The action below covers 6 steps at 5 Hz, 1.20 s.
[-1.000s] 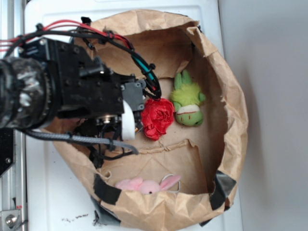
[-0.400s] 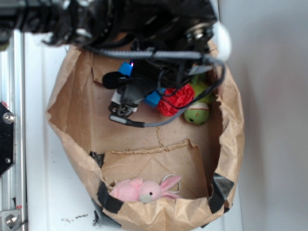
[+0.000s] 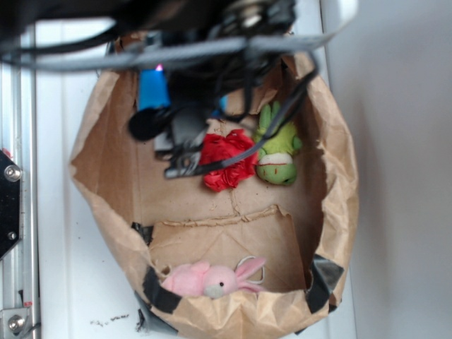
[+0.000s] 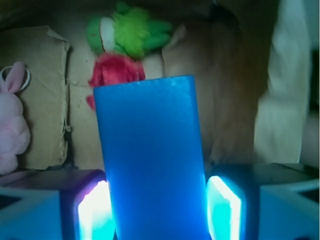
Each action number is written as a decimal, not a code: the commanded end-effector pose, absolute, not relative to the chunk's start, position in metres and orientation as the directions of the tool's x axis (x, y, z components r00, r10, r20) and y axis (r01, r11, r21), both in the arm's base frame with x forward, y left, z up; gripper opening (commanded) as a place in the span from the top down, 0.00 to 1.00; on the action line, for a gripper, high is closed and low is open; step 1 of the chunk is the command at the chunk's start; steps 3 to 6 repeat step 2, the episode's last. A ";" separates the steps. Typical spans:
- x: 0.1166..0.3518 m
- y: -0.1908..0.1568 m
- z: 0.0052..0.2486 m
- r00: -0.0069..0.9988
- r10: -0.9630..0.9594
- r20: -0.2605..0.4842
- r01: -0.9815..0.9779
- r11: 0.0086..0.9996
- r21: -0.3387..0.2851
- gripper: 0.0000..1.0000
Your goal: Grab the blue block.
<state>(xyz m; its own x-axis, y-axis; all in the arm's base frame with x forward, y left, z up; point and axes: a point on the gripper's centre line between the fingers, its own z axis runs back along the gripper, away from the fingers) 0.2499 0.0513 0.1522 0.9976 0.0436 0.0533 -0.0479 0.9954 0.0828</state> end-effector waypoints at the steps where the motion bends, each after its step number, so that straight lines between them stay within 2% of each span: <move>1: 0.246 0.002 0.165 0.982 0.022 0.185 -0.050 0.988 0.149 1.00; 2: 0.253 -0.004 0.161 0.981 -0.021 0.192 -0.008 0.989 0.150 1.00; 6: 0.253 -0.004 0.161 0.981 -0.021 0.192 -0.008 0.989 0.150 1.00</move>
